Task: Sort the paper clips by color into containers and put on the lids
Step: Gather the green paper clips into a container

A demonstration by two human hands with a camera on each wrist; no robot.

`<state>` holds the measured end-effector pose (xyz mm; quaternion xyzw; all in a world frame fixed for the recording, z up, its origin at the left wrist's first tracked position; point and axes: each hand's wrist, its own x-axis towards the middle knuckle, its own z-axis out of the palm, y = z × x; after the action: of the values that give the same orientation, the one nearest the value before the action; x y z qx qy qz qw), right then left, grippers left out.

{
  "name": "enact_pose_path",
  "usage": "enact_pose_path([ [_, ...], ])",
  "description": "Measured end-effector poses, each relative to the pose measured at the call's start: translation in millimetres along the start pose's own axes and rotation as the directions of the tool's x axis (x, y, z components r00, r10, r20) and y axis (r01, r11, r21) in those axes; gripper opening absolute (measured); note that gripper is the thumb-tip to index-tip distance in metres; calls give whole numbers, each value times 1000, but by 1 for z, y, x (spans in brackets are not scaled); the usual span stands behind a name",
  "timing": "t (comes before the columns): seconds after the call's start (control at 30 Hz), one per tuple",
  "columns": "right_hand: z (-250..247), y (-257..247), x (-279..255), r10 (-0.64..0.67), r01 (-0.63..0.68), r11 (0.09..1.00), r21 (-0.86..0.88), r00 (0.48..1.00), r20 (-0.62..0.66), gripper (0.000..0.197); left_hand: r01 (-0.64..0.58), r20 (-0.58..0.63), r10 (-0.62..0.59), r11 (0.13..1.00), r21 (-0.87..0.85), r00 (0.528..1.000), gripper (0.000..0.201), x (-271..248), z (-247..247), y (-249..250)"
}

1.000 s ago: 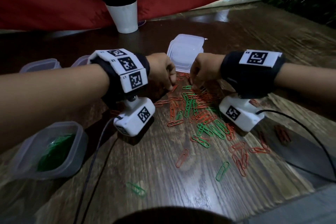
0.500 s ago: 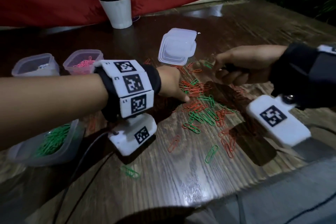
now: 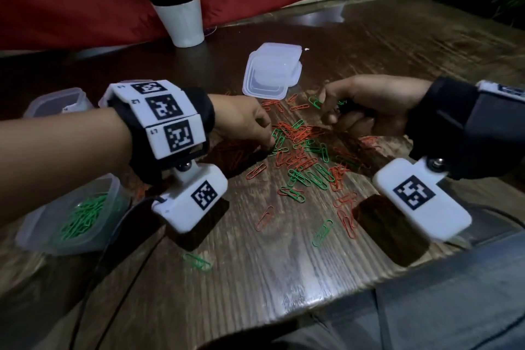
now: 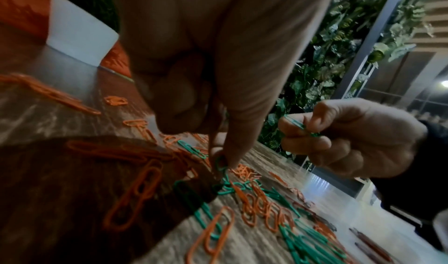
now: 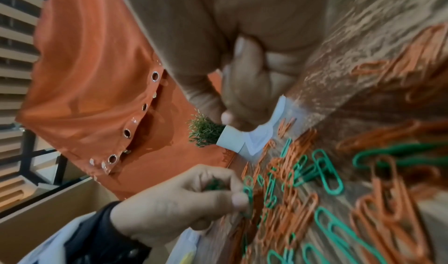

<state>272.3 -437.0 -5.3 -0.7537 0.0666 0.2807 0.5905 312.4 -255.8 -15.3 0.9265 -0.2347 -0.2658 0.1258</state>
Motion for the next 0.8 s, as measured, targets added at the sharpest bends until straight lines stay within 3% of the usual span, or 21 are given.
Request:
enact_pose_path([
  [0.13,6,7,0,-29,40,988,150,997,-77,24,-21,106,52,963,-270,993,22,-10,2,-6],
  [0.3,19,19,-17,-60,119,909,399,986,-158,25,-116,72,172,863,-492,982,15,-31,5,1],
  [0.53,57,44,-38,-137,150,727,670,988,-73,26,-132,62,219,763,-633,974,18,-59,8,10],
  [0.67,89,52,-33,-134,110,548,829,990,-43,36,-165,-28,179,817,-552,983,28,-65,10,21],
  [0.8,112,43,-28,-136,127,389,912,988,-79,62,-208,-149,176,948,-240,973,35,-70,13,37],
])
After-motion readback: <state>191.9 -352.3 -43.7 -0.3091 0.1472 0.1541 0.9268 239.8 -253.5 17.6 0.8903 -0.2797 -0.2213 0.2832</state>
